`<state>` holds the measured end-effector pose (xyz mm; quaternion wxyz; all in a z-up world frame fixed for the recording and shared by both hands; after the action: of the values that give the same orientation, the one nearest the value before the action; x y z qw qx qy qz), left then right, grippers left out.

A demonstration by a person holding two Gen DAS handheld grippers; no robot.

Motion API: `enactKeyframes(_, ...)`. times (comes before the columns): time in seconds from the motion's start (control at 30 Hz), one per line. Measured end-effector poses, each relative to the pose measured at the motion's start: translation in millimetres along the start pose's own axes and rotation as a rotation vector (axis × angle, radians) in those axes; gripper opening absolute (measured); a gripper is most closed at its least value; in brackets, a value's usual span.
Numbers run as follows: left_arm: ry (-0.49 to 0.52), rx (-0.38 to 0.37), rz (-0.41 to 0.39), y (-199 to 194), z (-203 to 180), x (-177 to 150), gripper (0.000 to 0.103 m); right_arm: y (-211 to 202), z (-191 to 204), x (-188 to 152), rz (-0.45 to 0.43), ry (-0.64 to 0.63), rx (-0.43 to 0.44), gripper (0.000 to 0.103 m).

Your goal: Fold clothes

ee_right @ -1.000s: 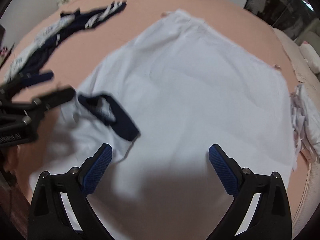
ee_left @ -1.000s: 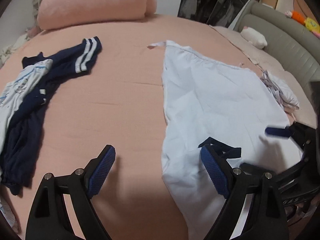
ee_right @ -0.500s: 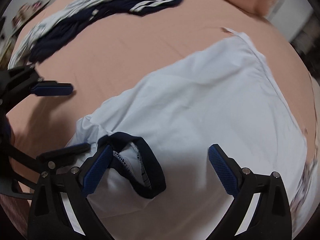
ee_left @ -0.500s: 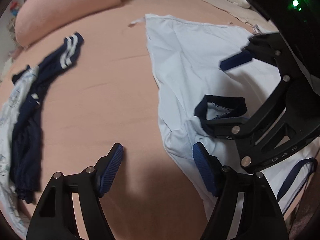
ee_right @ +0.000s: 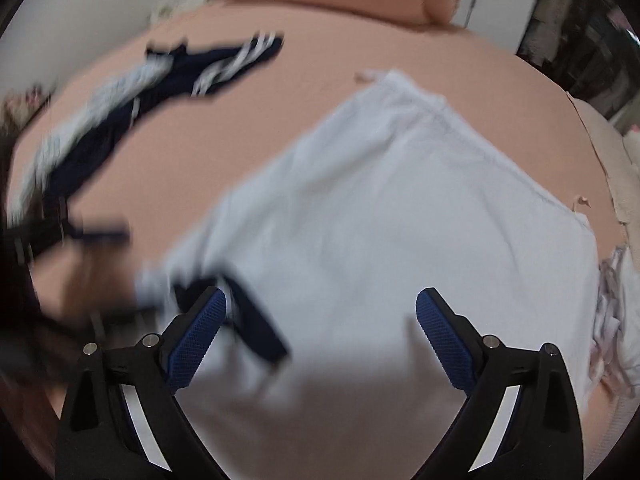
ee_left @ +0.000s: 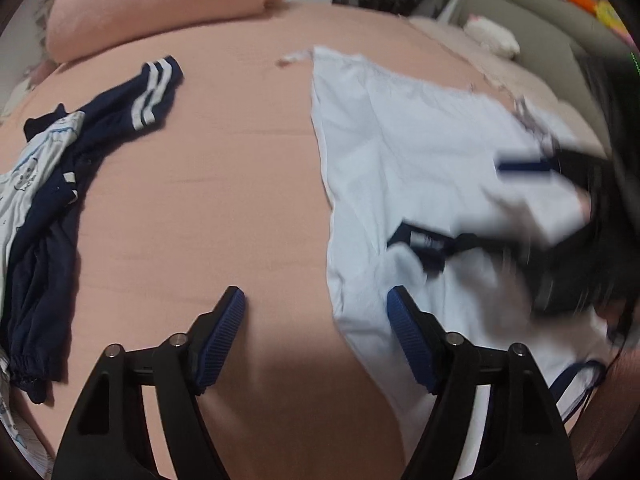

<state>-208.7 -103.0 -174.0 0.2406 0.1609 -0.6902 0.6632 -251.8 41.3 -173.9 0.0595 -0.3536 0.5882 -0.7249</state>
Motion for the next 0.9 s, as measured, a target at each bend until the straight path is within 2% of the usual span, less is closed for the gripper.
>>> enactKeyframes(0.17, 0.003, -0.071, -0.066, -9.5, -9.1, 8.9, 0.056, -4.3, 10.2, -27.6, -0.024, 0.010, 0.050, 0.096)
enactKeyframes(0.23, 0.014, -0.102, -0.054, -4.9, -15.8, 10.5, 0.049, -4.6, 11.1, -31.4, -0.031, 0.028, 0.067, 0.088)
enactKeyframes(0.27, 0.024, -0.112, -0.038, -3.2, -21.3, 7.6, 0.036, -1.5, 10.7, -30.0, -0.016, 0.034, 0.070, 0.085)
enactKeyframes(0.3, 0.035, -0.116, -0.026, -2.0, -25.0, 5.5, 0.020, 0.0, 9.9, -28.9, -0.007, 0.043, 0.075, 0.076)
enactKeyframes(0.33, 0.045, -0.116, -0.015, -1.0, -27.8, 3.8, 0.016, -0.5, 8.7, -28.2, -0.006, 0.053, 0.082, 0.068)
enactKeyframes(0.43, 0.057, -0.134, 0.013, -0.9, -31.8, 0.4, 0.012, -1.7, 5.1, -26.1, -0.001, 0.085, 0.104, 0.058)
enactKeyframes(0.57, 0.014, -0.200, 0.017, -12.1, -19.9, 1.0, 0.009, -11.5, -13.9, -15.6, -0.076, 0.225, 0.142, 0.058)
enactKeyframes(0.63, 0.015, -0.233, 0.026, -16.3, -18.7, -1.4, 0.009, -9.1, -17.3, -9.3, -0.080, 0.259, 0.160, 0.059)
enactKeyframes(0.77, 0.080, -0.237, 0.048, -22.1, -25.6, -5.7, 0.010, 3.7, -2.6, -6.6, -0.042, 0.210, 0.191, 0.059)
enactKeyframes(0.9, 0.116, -0.248, 0.101, -21.7, -24.5, -10.4, 0.017, 6.1, 19.8, -23.6, -0.010, 0.158, 0.234, 0.059)
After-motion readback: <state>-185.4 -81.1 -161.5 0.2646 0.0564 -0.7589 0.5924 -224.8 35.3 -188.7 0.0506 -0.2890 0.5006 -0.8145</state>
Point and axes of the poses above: each gripper's, at about its wrist camera, not at the fingertips, and y roughly the way its jaws point, z to its left, x to its top, the point moved 1 cm from there along y, roughly the way its jaws point, and after that the axes turned 10 degrees about x, right-handed, at the moved point
